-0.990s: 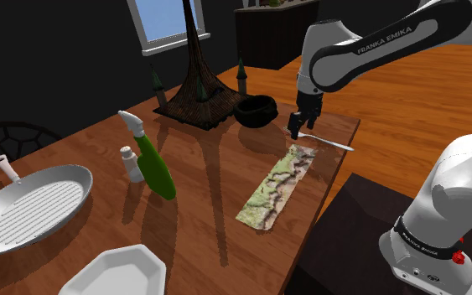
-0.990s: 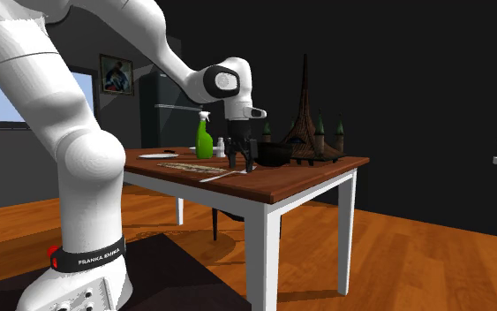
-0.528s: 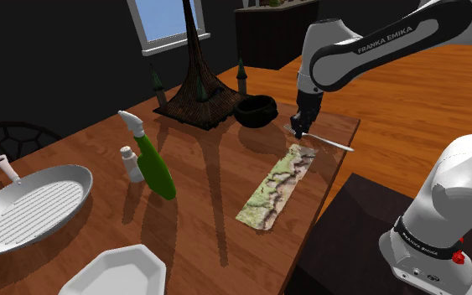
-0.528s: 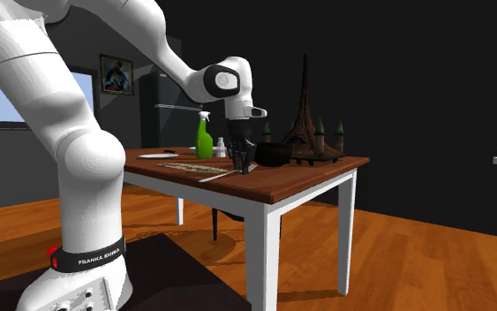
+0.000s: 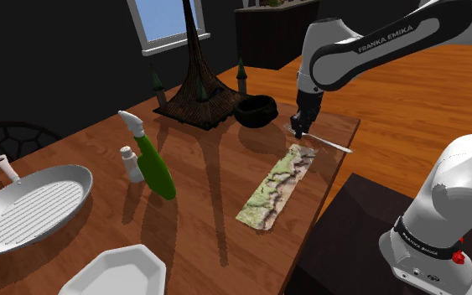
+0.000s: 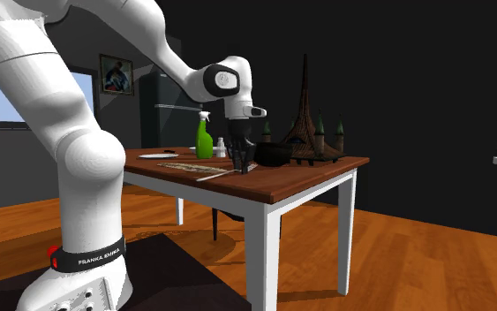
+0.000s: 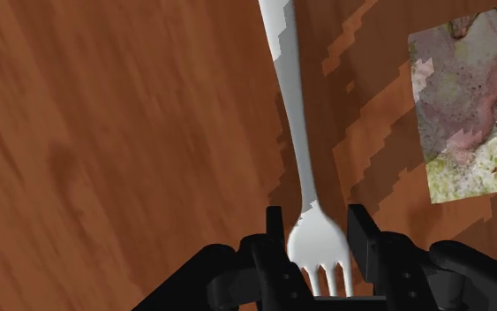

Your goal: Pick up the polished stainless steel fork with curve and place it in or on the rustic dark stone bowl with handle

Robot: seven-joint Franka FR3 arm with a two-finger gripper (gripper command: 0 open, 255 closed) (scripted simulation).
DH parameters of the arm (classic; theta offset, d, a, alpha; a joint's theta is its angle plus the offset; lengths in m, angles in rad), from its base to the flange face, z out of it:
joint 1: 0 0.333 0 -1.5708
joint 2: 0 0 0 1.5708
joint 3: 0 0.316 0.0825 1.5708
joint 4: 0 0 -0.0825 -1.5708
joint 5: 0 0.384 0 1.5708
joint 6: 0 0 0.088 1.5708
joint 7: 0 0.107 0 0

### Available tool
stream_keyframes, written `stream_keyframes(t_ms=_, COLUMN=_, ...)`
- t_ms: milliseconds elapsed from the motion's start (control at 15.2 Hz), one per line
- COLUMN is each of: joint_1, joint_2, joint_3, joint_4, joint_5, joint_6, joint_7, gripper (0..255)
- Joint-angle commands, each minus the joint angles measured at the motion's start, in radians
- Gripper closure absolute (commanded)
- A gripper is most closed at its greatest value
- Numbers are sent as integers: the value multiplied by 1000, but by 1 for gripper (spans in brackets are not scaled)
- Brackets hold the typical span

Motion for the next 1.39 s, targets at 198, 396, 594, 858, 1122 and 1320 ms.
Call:
stream_keyframes(t_ms=198, joint_1=0, joint_2=-22, joint_3=2, joint_4=42, joint_5=0, joint_6=-68, joint_7=1, gripper=255)
stream_keyframes(t_ms=396, joint_1=0, joint_2=-36, joint_3=4, joint_4=73, joint_5=1, joint_6=-112, joint_7=2, gripper=255)
stream_keyframes(t_ms=594, joint_1=1, joint_2=-47, joint_3=5, joint_4=106, joint_5=1, joint_6=-156, joint_7=3, gripper=255)
stream_keyframes(t_ms=858, joint_1=1, joint_2=-57, joint_3=7, joint_4=152, joint_5=1, joint_6=-212, joint_7=4, gripper=255)
stream_keyframes(t_ms=1122, joint_1=1, joint_2=-64, joint_3=8, joint_4=201, joint_5=2, joint_6=-268, joint_7=5, gripper=255)
stream_keyframes(t_ms=1320, joint_1=2, joint_2=-66, joint_3=9, joint_4=239, joint_5=2, joint_6=-309, joint_7=5, gripper=255)
